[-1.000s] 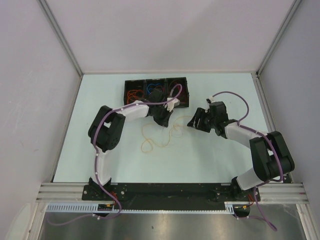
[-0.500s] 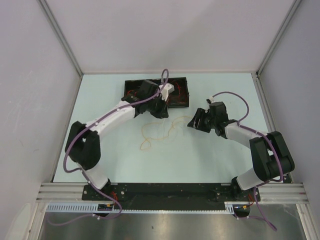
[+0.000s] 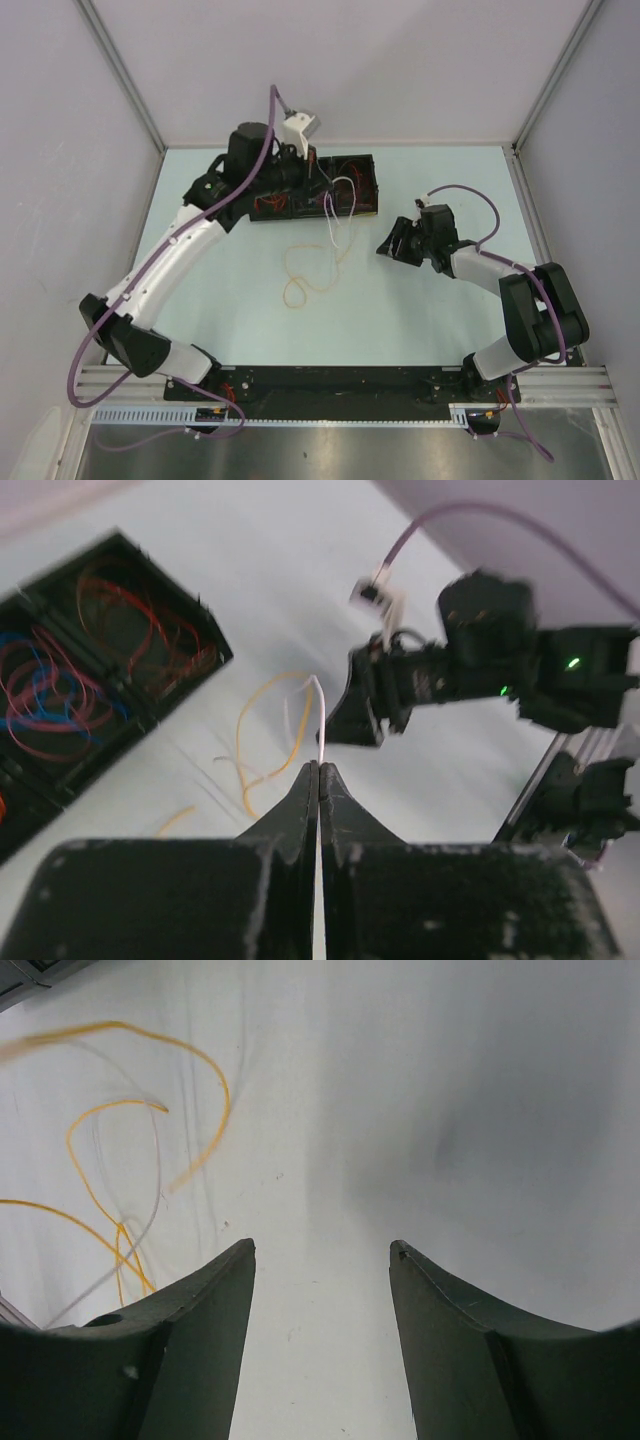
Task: Untangle the cables
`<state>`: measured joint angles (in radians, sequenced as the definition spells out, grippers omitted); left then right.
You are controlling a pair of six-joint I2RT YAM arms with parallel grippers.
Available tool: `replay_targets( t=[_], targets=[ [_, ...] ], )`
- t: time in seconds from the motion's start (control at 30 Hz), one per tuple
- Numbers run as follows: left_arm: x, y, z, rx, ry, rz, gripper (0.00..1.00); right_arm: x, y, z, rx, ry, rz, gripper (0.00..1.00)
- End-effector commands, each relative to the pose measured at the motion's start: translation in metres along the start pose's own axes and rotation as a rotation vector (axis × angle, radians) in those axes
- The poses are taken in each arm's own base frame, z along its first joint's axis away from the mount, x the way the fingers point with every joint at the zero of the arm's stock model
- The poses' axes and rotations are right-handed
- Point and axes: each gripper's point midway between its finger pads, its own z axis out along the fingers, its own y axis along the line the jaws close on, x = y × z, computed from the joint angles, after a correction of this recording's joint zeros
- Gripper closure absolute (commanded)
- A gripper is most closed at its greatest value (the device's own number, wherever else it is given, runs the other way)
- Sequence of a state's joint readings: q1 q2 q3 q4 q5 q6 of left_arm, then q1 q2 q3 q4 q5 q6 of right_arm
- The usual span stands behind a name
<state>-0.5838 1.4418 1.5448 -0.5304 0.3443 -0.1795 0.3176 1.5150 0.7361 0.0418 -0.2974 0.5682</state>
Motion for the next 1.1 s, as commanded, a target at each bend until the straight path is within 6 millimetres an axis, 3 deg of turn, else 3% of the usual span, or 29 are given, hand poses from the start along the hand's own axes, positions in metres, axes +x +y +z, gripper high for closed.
replay_targets(
  t=[0.0, 0.03, 0.07, 0.1, 0.13, 0.17, 0.2, 0.23, 0.27, 0.33, 0.37, 0.4, 0.47, 0.5, 0.67, 0.7, 0.73, 0.8, 0.83, 0.87, 0.9, 0.93, 0.97, 1.0, 1.07],
  targets=[
    [-0.062, -0.025, -0.048, 0.005, -0.13, 0.019, 1.0, -0.01, 0.006, -0.002, -0.03, -0.036, -0.004, 0.39],
    [-0.063, -0.021, -0.05, -0.027, -0.115, 0.014, 1.0, -0.01, 0.006, -0.002, -0.03, -0.036, -0.004, 0.4],
    [-0.085, -0.027, -0.063, -0.031, -0.163, 0.032, 1.0, -0.011, 0.007, -0.002, -0.031, -0.037, -0.004, 0.39],
    [-0.092, -0.028, -0.068, -0.042, -0.168, 0.043, 1.0, -0.01, 0.007, -0.002, -0.031, -0.035, -0.003, 0.39],
    [-0.086, -0.024, -0.063, -0.055, -0.116, 0.035, 1.0, -0.01, 0.007, -0.002, -0.031, -0.037, -0.004, 0.39],
    [-0.104, -0.028, -0.073, -0.063, -0.152, 0.053, 1.0, -0.01, 0.006, -0.002, -0.03, -0.036, -0.004, 0.39],
    [-0.106, -0.024, -0.075, -0.093, -0.146, 0.059, 1.0, -0.01, 0.006, -0.002, -0.029, -0.037, -0.003, 0.39],
    [-0.092, -0.007, -0.066, -0.169, -0.073, 0.032, 1.0, -0.011, 0.006, -0.002, -0.031, -0.037, -0.003, 0.39],
    [-0.102, -0.012, -0.075, -0.167, -0.09, 0.038, 1.0, -0.01, 0.007, -0.002, -0.033, -0.035, -0.006, 0.4],
    [-0.1, -0.018, -0.082, -0.138, -0.083, 0.063, 1.0, -0.01, 0.008, -0.003, -0.044, -0.039, -0.009, 0.39],
    [-0.089, -0.007, -0.077, -0.186, -0.065, 0.043, 1.0, -0.01, 0.009, -0.004, -0.046, -0.04, -0.01, 0.39],
    [-0.088, -0.009, -0.081, -0.18, -0.078, 0.01, 1.0, -0.009, 0.01, -0.005, -0.056, -0.043, -0.013, 0.4],
    [-0.094, -0.034, -0.094, -0.07, -0.129, 0.031, 1.0, -0.011, 0.013, -0.007, -0.073, -0.056, -0.022, 0.39],
    [-0.099, -0.032, -0.099, -0.101, -0.159, 0.03, 1.0, -0.01, 0.012, -0.008, -0.074, -0.055, -0.023, 0.39],
    [-0.115, -0.002, -0.121, -0.331, -0.217, 0.081, 1.0, -0.012, 0.013, -0.01, -0.086, -0.066, -0.018, 0.39],
    [-0.115, 0.033, -0.124, -0.556, -0.208, 0.089, 1.0, -0.012, 0.013, -0.01, -0.089, -0.065, -0.019, 0.39],
    [-0.11, 0.045, -0.133, -0.673, -0.173, 0.109, 1.0, -0.011, 0.012, -0.011, -0.087, -0.064, -0.017, 0.39],
    [-0.101, 0.055, -0.132, -0.816, -0.125, 0.174, 1.0, -0.012, 0.014, -0.013, -0.096, -0.077, -0.02, 0.39],
    [-0.089, 0.059, -0.121, -0.825, -0.09, 0.191, 1.0, -0.01, 0.013, -0.014, -0.098, -0.076, -0.02, 0.39],
    [-0.088, 0.056, -0.117, -0.796, -0.1, 0.183, 1.0, -0.012, 0.015, -0.015, -0.106, -0.084, -0.022, 0.39],
    [-0.097, 0.034, -0.114, -0.658, -0.16, 0.17, 1.0, -0.012, 0.015, -0.016, -0.111, -0.086, -0.025, 0.39],
    [-0.088, 0.026, -0.106, -0.589, -0.16, 0.171, 1.0, -0.011, 0.015, -0.017, -0.113, -0.087, -0.025, 0.39],
    [-0.091, 0.016, -0.106, -0.527, -0.202, 0.185, 1.0, -0.011, 0.019, -0.018, -0.137, -0.088, -0.032, 0.39],
    [-0.11, 0.006, -0.124, -0.497, -0.319, 0.176, 1.0, -0.012, 0.024, -0.022, -0.165, -0.096, -0.044, 0.39],
    [-0.104, 0.013, -0.126, -0.531, -0.311, 0.169, 1.0, -0.011, 0.036, -0.03, -0.218, -0.086, -0.022, 0.37]
  ],
)
